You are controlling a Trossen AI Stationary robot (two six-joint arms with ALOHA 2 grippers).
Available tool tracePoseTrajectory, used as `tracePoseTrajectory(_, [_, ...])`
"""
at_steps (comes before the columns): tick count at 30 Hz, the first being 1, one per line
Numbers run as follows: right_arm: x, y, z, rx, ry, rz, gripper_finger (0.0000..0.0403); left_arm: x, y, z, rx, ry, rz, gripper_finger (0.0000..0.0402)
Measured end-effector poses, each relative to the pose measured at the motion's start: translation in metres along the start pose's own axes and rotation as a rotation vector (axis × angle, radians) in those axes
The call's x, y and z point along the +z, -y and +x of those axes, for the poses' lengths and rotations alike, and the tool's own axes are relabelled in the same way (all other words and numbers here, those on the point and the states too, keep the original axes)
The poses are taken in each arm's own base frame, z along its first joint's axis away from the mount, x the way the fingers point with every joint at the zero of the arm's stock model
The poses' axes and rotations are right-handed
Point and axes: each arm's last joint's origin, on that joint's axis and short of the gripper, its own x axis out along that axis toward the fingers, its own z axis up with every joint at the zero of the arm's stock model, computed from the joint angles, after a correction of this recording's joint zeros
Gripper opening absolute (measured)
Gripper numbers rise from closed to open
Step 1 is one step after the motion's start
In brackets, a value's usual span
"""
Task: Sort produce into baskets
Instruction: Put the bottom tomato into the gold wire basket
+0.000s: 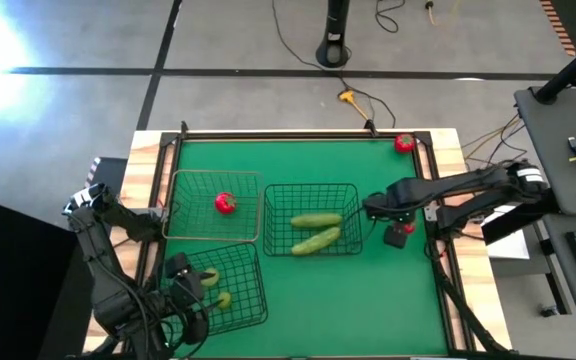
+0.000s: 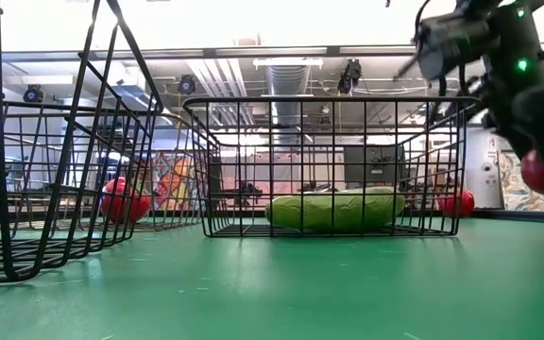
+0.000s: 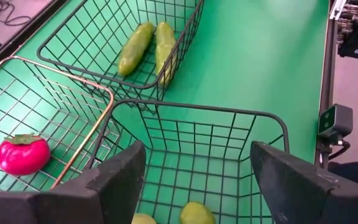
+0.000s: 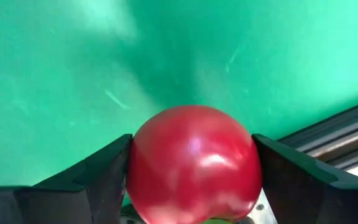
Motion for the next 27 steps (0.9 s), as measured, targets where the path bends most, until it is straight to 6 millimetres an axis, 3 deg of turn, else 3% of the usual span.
tracePoseTrajectory(8, [-0.012,0.000,-0.028,0.079,0.150,0.064,0.0296,0.000,0.001,0.000,-0.008,0.005,-0.012,0.0271])
tracePoseTrajectory(13, [-0.023,-0.021,-0.041,0.198,0.197,0.075,0.0295,0.003,0.002,0.000,0.001,0.081,-0.026,0.0271])
tracePoseTrajectory(17, [-0.035,-0.057,-0.041,0.306,0.241,0.037,0.0295,0.006,0.003,0.001,0.009,0.151,-0.037,0.0271])
tracePoseTrajectory(21, [-0.047,-0.107,-0.035,0.403,0.330,-0.023,0.0295,0.010,0.003,0.003,0.027,0.226,-0.028,0.0271])
tracePoseTrajectory(27, [-0.053,-0.180,-0.003,0.467,0.442,-0.098,0.0295,0.025,0.010,0.013,0.018,0.281,-0.029,0.0271])
